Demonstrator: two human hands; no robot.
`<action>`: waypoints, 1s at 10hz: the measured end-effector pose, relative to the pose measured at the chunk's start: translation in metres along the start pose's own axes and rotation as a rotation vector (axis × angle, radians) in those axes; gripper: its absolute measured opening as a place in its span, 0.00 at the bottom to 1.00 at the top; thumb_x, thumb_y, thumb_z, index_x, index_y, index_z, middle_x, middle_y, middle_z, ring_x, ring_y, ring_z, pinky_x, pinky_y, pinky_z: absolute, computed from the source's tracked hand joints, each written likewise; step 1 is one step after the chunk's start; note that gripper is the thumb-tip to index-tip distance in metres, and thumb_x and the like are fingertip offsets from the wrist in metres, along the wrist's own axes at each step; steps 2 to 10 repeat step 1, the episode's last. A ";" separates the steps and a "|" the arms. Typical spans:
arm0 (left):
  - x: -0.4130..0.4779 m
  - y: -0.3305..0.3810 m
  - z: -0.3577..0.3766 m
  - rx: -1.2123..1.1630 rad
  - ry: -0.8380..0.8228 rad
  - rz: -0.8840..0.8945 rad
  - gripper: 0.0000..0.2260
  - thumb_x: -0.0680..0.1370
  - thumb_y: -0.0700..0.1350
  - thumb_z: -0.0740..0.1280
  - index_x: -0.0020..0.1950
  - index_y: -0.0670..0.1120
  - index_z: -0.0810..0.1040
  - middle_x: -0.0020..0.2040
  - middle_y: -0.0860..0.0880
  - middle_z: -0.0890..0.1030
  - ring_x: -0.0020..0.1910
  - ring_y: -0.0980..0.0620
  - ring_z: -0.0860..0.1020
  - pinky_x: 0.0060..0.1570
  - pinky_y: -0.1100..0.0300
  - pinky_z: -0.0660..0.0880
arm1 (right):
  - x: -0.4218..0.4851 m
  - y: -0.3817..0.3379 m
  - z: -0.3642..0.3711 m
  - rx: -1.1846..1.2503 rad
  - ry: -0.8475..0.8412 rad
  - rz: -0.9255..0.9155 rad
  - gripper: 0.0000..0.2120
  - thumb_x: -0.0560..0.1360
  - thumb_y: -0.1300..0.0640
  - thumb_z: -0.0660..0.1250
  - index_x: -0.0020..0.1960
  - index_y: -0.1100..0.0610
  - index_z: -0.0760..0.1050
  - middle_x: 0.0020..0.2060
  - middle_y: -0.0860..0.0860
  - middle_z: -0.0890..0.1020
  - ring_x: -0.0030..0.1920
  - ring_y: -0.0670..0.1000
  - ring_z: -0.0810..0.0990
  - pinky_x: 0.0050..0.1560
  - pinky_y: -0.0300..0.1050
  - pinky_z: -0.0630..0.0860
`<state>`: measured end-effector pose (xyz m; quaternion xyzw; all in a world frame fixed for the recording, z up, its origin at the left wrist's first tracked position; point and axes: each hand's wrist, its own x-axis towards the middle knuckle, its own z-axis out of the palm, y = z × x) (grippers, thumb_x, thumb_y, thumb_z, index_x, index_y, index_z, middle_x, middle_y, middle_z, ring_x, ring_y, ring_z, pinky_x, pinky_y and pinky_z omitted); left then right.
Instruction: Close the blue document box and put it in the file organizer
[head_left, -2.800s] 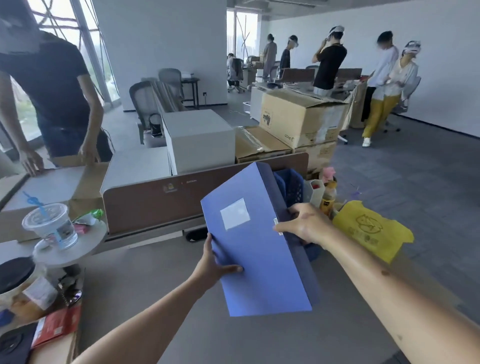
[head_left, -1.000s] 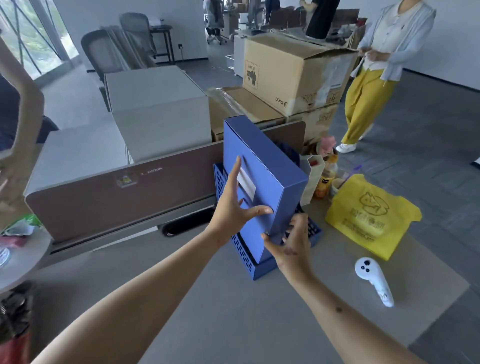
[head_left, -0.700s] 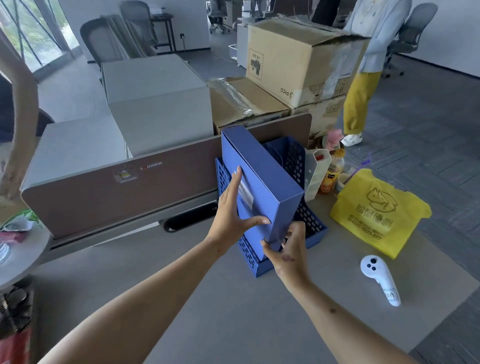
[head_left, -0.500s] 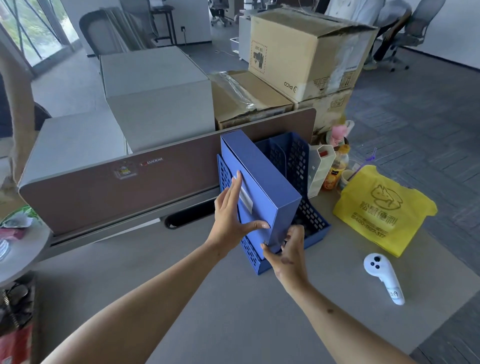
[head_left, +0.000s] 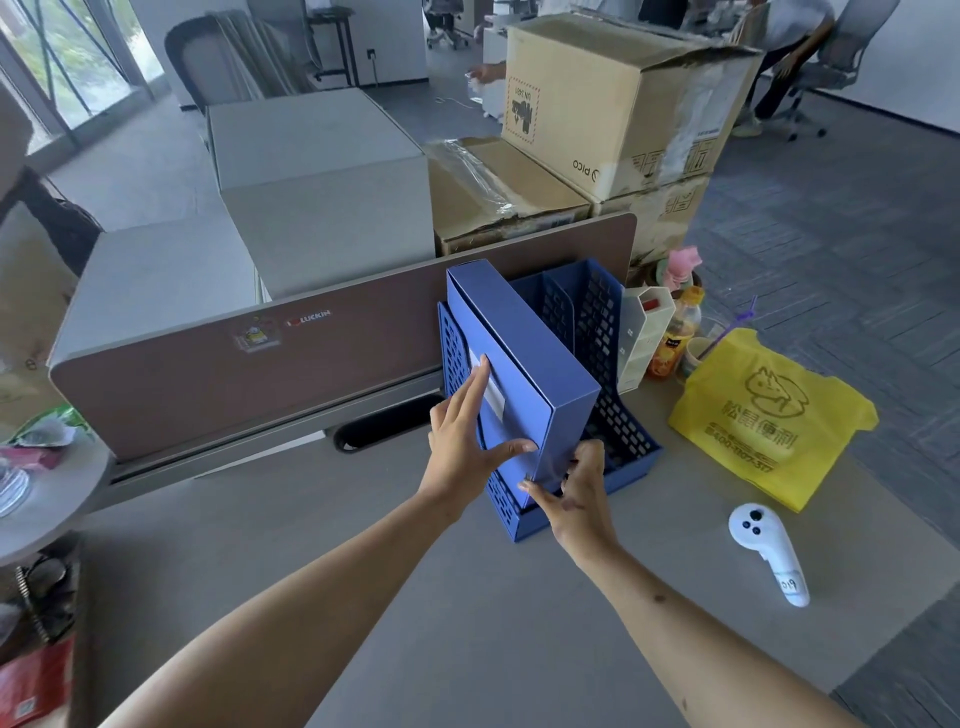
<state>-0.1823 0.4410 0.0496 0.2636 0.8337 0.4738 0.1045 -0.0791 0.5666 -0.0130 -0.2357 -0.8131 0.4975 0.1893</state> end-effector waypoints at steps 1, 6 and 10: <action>-0.009 -0.001 -0.003 0.019 0.037 -0.036 0.45 0.68 0.62 0.73 0.76 0.68 0.47 0.77 0.63 0.58 0.72 0.54 0.56 0.74 0.45 0.58 | 0.006 -0.006 -0.011 -0.086 -0.101 0.005 0.28 0.67 0.56 0.78 0.56 0.59 0.62 0.54 0.53 0.66 0.53 0.53 0.70 0.45 0.36 0.70; -0.009 -0.001 -0.003 0.019 0.037 -0.036 0.45 0.68 0.62 0.73 0.76 0.68 0.47 0.77 0.63 0.58 0.72 0.54 0.56 0.74 0.45 0.58 | 0.006 -0.006 -0.011 -0.086 -0.101 0.005 0.28 0.67 0.56 0.78 0.56 0.59 0.62 0.54 0.53 0.66 0.53 0.53 0.70 0.45 0.36 0.70; -0.009 -0.001 -0.003 0.019 0.037 -0.036 0.45 0.68 0.62 0.73 0.76 0.68 0.47 0.77 0.63 0.58 0.72 0.54 0.56 0.74 0.45 0.58 | 0.006 -0.006 -0.011 -0.086 -0.101 0.005 0.28 0.67 0.56 0.78 0.56 0.59 0.62 0.54 0.53 0.66 0.53 0.53 0.70 0.45 0.36 0.70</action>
